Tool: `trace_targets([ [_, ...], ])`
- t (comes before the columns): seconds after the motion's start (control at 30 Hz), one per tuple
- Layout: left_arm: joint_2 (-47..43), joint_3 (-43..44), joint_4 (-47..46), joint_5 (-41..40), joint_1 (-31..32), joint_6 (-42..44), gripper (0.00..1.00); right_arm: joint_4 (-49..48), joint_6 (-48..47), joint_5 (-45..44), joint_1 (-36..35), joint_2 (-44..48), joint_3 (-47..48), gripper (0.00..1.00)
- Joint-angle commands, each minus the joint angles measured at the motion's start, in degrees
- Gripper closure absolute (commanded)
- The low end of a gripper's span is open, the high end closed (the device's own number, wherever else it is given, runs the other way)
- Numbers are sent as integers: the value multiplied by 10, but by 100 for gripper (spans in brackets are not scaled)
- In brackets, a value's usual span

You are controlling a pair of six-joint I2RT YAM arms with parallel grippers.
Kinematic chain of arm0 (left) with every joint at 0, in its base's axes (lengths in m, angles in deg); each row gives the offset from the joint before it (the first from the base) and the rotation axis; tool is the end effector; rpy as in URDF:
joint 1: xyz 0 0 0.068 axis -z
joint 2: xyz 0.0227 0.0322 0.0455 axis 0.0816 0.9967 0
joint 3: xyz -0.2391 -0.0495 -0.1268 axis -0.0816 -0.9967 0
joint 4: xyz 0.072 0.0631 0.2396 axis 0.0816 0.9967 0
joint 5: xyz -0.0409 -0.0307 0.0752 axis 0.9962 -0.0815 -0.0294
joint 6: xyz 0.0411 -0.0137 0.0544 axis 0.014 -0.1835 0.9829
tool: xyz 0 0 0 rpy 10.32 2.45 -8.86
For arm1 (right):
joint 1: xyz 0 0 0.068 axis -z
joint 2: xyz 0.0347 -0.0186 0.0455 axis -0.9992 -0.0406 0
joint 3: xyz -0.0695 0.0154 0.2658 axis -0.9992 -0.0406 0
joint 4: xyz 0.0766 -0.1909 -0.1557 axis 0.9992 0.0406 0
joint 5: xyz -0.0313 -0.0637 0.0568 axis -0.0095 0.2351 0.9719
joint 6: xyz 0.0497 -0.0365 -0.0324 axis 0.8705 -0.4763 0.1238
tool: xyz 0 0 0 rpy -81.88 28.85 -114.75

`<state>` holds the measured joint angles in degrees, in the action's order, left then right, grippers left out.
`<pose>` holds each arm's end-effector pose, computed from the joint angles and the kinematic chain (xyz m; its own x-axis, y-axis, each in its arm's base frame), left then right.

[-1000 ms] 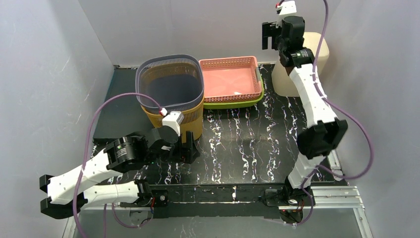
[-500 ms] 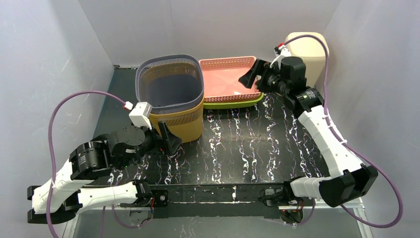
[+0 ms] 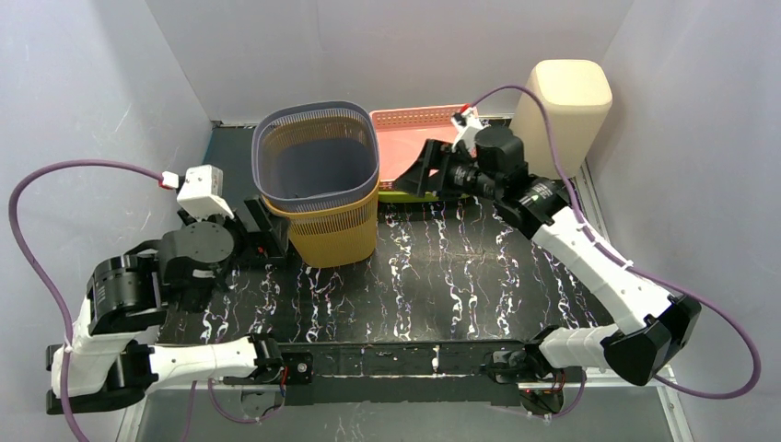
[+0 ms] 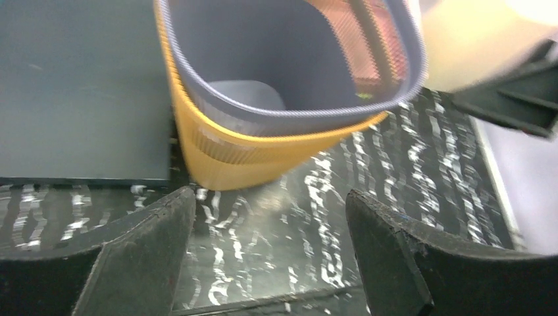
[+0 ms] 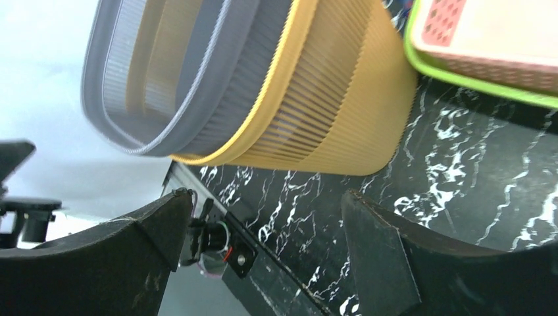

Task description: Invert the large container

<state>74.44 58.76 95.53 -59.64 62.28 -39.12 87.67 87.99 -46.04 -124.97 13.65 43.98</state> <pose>0.0652 -0.0442 0.4746 -0.3365 -0.3559 -0.8718 0.1346 0.8982 -0.4186 0.2305 0.1907 0.4113 -0.6470 0.2756 -0.7109 -0.4474 0.6178 0.6467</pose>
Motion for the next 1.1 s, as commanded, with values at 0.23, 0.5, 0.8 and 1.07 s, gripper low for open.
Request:
trace_targets([
  [0.23,64,104,44,-182,-1,110,13,-13,-15,-30,-57,-6,45,9],
  [0.5,144,145,23,49,-233,211,9,-18,-7,-39,-68,-15,42,9],
  [0.8,244,197,-2,334,-474,227,12,1,-19,-58,-72,-14,56,9],
  [1.07,310,224,41,412,-555,229,27,-1,-26,-79,-72,-7,48,10],
])
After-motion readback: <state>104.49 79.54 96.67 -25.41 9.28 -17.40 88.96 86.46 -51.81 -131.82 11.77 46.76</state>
